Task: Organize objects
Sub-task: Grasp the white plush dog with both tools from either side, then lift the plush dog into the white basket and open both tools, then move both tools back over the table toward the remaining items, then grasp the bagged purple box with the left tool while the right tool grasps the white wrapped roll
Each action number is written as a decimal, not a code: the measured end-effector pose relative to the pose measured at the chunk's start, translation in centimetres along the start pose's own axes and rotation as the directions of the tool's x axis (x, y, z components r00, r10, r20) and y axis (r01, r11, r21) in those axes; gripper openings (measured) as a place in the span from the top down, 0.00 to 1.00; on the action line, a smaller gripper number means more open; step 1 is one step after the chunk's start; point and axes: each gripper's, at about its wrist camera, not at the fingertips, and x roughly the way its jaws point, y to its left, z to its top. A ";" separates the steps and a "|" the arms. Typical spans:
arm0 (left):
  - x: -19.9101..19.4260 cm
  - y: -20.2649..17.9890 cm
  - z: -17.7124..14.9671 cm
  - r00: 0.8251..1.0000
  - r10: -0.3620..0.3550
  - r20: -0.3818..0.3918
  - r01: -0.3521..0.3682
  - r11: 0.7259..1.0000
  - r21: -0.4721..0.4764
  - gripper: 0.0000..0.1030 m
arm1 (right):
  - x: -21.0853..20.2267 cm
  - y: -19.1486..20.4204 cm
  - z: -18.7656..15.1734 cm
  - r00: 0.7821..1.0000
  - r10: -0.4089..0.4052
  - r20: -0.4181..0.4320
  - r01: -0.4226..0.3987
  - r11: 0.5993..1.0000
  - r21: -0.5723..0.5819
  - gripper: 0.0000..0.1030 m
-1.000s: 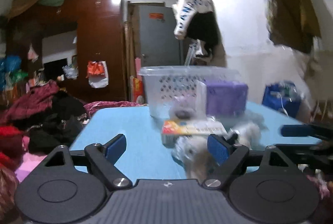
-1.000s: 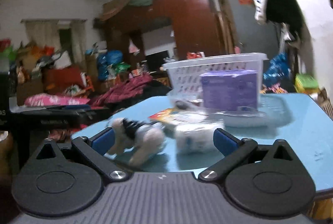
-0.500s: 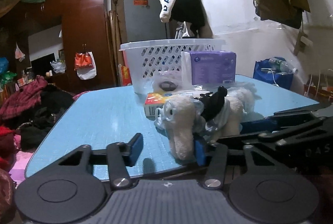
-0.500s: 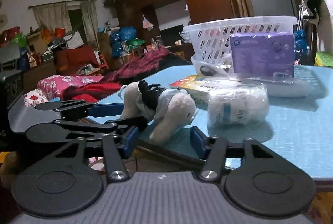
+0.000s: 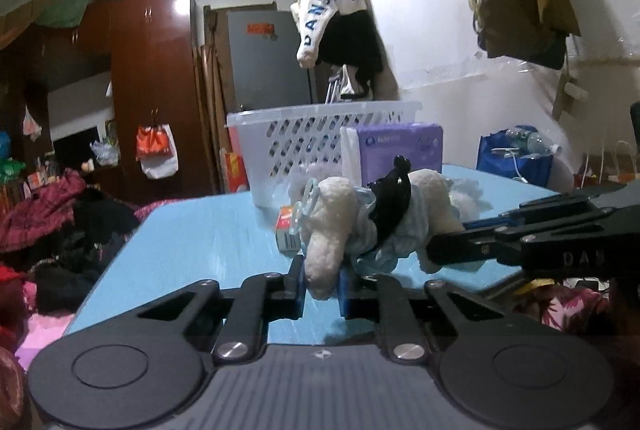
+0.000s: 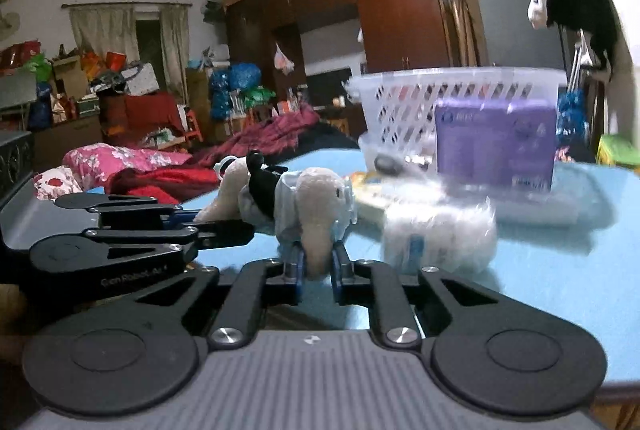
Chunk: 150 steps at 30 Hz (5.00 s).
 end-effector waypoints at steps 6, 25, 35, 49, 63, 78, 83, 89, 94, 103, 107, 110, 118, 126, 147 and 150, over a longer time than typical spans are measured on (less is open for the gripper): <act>-0.9 -0.1 0.8 0.997 -0.021 0.068 0.021 1.000 0.003 0.82 | -0.9 -0.3 0.8 1.000 -0.001 0.031 0.003 0.999 -0.037 0.87; 6.3 1.3 18.0 0.939 -0.096 0.330 0.088 0.995 0.039 0.82 | 1.3 -4.9 16.7 0.961 -0.126 0.246 0.178 0.964 -0.200 0.87; 23.9 3.2 21.0 0.993 -0.094 -0.066 0.089 0.994 -0.070 0.82 | 14.1 -13.0 19.9 0.952 -0.302 -0.046 0.294 0.946 -0.135 0.87; 26.7 3.3 19.1 0.982 -0.057 -0.179 0.045 0.996 -0.072 0.41 | 16.2 -15.4 18.3 0.920 -0.343 -0.191 0.329 0.939 -0.101 0.68; 8.5 4.3 10.4 0.999 -0.036 0.020 0.038 0.989 -0.142 0.13 | -0.9 -13.1 9.3 0.972 -0.234 0.031 0.226 0.960 0.167 0.00; 6.3 2.2 2.9 0.995 -0.090 -0.031 0.086 0.989 -0.120 0.13 | -2.3 -11.1 1.9 0.988 -0.155 0.010 0.152 0.975 0.162 0.00; 6.6 2.5 2.0 0.996 -0.079 -0.049 0.071 0.988 -0.138 0.13 | -1.4 -11.6 1.4 0.990 -0.139 -0.021 0.140 0.972 0.190 0.00; 6.7 2.7 1.8 0.996 -0.069 -0.048 0.062 0.989 -0.136 0.13 | -1.5 -10.5 1.1 0.992 -0.128 -0.015 0.129 0.979 0.155 0.00; 7.1 3.7 2.2 0.996 -0.075 -0.046 0.066 0.984 -0.167 0.13 | -1.3 -11.0 1.5 0.990 -0.143 -0.007 0.142 0.976 0.167 0.00; 7.5 5.1 2.5 0.996 -0.068 -0.051 0.056 0.976 -0.210 0.13 | -1.1 -11.8 1.7 0.987 -0.158 -0.018 0.159 0.969 0.190 0.00; 7.8 5.2 2.9 0.996 -0.082 -0.047 0.070 0.973 -0.219 0.13 | -1.0 -11.5 1.9 0.986 -0.164 -0.022 0.165 0.969 0.182 0.00; 8.6 5.3 4.1 0.994 -0.102 -0.048 0.088 0.968 -0.235 0.13 | -0.8 -11.7 2.1 0.985 -0.169 -0.027 0.171 0.967 0.190 0.00; 14.7 4.7 9.9 0.985 -0.106 -0.134 0.075 0.973 -0.217 0.13 | -0.3 -8.9 2.4 0.988 -0.145 -0.050 0.151 0.976 0.159 0.00; 20.9 4.5 10.2 0.947 -0.080 -0.312 0.018 0.981 -0.194 0.14 | 1.6 -5.7 2.4 0.982 -0.157 -0.107 0.166 0.983 0.082 0.00; 22.3 3.1 9.3 0.939 -0.066 -0.338 0.013 0.988 -0.157 0.33 | 2.5 -4.4 1.7 0.971 -0.199 -0.133 0.202 0.979 0.011 0.27; 21.1 3.2 9.5 0.955 -0.059 -0.290 0.012 0.987 -0.163 0.34 | 2.0 -4.5 1.7 0.974 -0.201 -0.104 0.203 0.979 0.006 0.28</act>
